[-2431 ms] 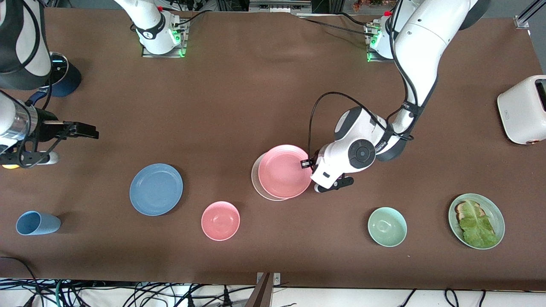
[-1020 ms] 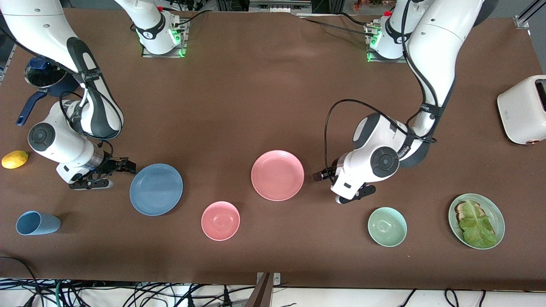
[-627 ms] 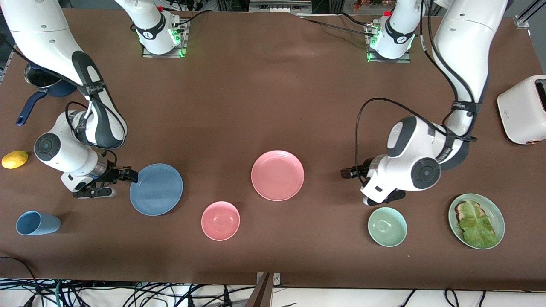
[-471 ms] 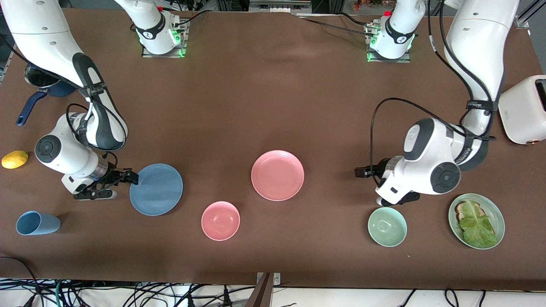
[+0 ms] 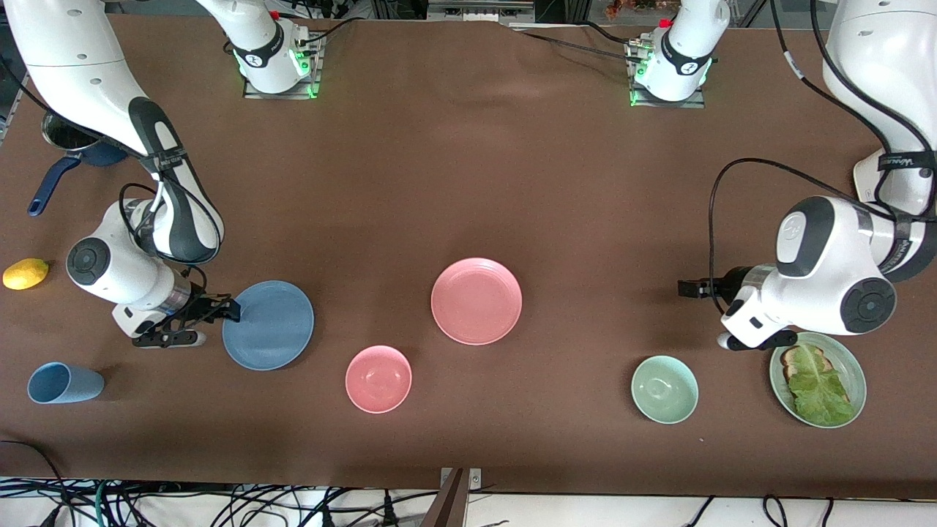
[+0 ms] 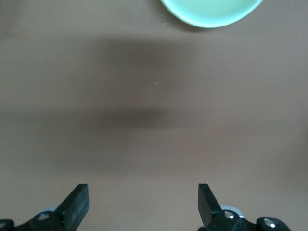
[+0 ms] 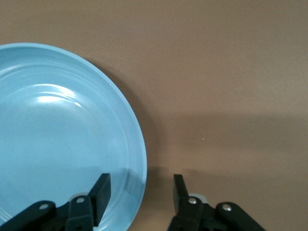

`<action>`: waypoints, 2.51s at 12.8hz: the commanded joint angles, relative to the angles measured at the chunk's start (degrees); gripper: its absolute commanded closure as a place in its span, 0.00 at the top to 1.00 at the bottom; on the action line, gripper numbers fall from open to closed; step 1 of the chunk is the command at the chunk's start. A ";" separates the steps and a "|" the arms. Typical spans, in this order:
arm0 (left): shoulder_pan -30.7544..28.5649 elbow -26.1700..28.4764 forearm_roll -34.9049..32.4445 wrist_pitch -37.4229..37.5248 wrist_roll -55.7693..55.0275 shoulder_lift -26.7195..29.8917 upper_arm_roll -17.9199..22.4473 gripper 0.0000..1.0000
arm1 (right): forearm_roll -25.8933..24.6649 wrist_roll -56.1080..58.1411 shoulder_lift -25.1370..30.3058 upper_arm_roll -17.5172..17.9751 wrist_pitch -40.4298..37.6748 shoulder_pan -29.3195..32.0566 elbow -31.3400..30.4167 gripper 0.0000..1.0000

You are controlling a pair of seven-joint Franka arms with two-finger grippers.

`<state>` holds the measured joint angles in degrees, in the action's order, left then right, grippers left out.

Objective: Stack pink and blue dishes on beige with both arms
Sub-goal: 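Grasp the blue plate rim while the left gripper withdraws to rest, then carry the blue plate with the right gripper onto the pink plate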

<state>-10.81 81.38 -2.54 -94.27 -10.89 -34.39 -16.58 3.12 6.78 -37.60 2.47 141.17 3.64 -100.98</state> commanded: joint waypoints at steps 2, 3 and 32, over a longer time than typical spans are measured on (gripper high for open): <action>-1.14 3.34 -4.84 3.03 1.40 7.21 -0.39 1.00 | 0.75 -0.36 -1.60 0.52 -0.10 0.40 1.66 0.45; -0.71 5.18 -5.71 3.04 1.49 9.50 -0.04 1.00 | 0.75 -0.36 -1.60 0.61 -0.19 0.40 1.66 0.37; 10.11 14.51 2.81 4.96 12.91 36.50 14.55 1.00 | -2.41 -60.65 -3.71 3.77 -5.49 -31.50 16.00 0.00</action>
<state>-1.25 94.52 0.04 -90.87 0.93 0.41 -2.91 2.78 -50.99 -38.46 7.26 133.46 -26.79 -87.48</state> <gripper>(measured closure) 0.000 0.956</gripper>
